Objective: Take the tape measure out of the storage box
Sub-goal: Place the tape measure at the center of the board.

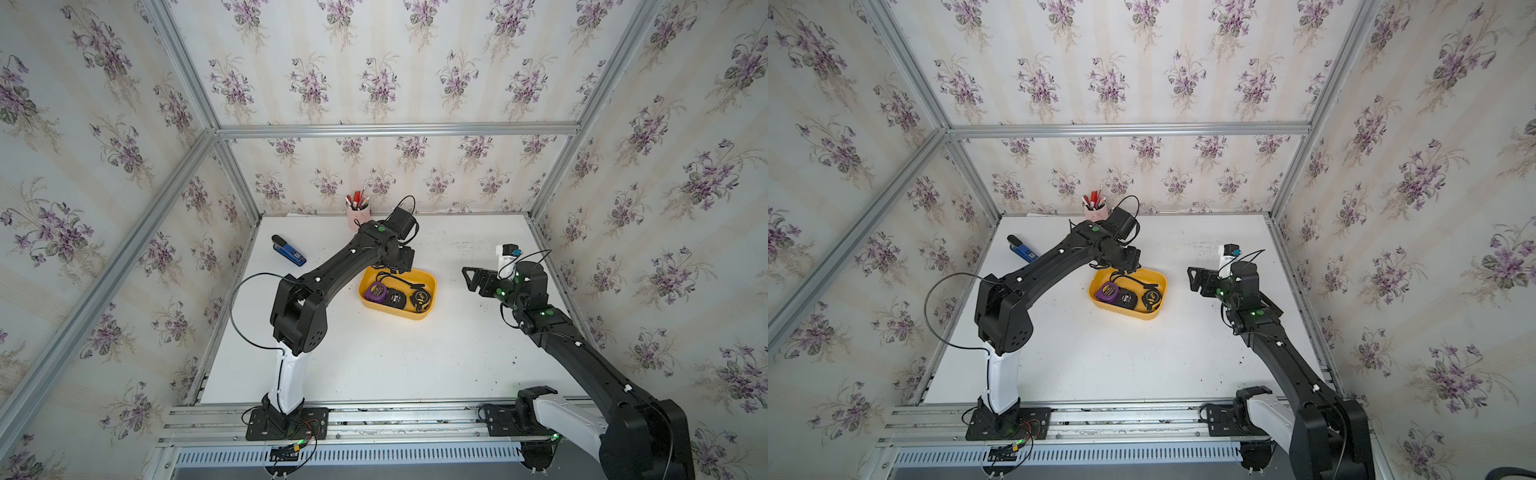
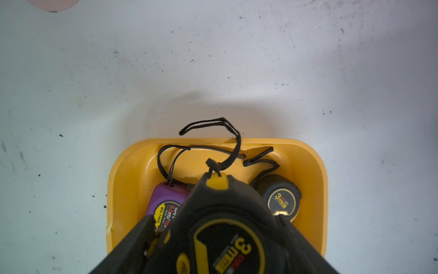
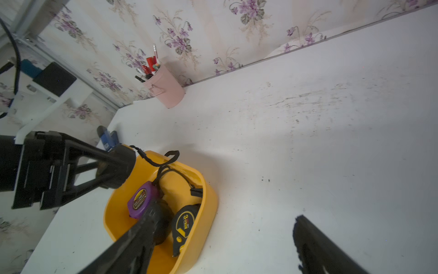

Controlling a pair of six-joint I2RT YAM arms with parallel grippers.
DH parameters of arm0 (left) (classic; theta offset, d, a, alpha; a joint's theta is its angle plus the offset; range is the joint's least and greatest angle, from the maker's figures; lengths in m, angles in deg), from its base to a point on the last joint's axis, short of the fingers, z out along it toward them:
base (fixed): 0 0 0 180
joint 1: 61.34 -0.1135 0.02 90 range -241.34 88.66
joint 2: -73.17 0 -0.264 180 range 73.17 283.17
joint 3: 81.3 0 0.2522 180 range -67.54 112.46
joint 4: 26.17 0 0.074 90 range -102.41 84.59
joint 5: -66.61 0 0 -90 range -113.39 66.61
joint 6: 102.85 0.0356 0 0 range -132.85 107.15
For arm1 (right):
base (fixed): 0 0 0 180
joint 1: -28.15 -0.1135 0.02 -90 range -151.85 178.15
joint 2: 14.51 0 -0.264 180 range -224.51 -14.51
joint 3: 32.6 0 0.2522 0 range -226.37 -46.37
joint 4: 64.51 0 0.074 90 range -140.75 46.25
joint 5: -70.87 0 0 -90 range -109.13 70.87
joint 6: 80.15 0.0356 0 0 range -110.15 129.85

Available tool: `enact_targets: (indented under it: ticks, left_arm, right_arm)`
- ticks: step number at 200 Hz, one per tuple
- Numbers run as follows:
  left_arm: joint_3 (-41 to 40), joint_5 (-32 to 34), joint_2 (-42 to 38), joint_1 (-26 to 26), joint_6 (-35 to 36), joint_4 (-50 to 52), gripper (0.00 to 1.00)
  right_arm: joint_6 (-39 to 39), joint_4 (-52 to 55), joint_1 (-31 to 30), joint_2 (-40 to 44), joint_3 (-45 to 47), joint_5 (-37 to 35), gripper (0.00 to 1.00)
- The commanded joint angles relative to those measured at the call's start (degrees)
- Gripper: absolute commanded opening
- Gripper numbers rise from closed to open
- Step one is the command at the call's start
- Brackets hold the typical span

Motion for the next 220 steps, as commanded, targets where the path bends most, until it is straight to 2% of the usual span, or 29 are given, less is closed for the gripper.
enact_targets:
  ticks: [1,45,75,115,120,150,220]
  left_arm:
    - [-3.51,-5.3,-3.54,0.13,-13.19,-4.09,0.32]
    - [-9.92,-11.47,-9.1,0.22,-28.57,-11.37,0.31]
    - [-10.82,-12.4,-10.91,0.4,-34.48,-12.76,0.32]
    - [-11.19,-12.4,-12.29,1.51,-38.76,-13.44,0.32]
    - [-11.17,-12.53,-12.34,1.7,-39.27,-13.56,0.32]
    - [-11.08,-12.58,-12.44,2.89,-40.67,-13.72,0.32]
    - [-12.26,-12.03,-12.8,5.25,-42.36,-14.39,0.33]
  right_arm:
    - [5.94,-6.52,-2.24,0.28,1.77,6.46,0.94]
    - [13.63,-15.58,-12.82,0.8,5.88,2.07,0.91]
    - [15.63,-18.74,-16.97,0.28,6.71,-0.65,0.87]
    - [17.1,-22.5,-19.08,-2.37,6.02,-3.16,0.87]
    - [17.27,-23.29,-21.42,-3.04,5.77,-3.16,0.87]
    - [17.59,-26.26,-23.42,-6.82,3.37,-4.11,0.86]
    - [17.77,-29.56,-24.46,-12.75,-0.08,-5.93,0.86]
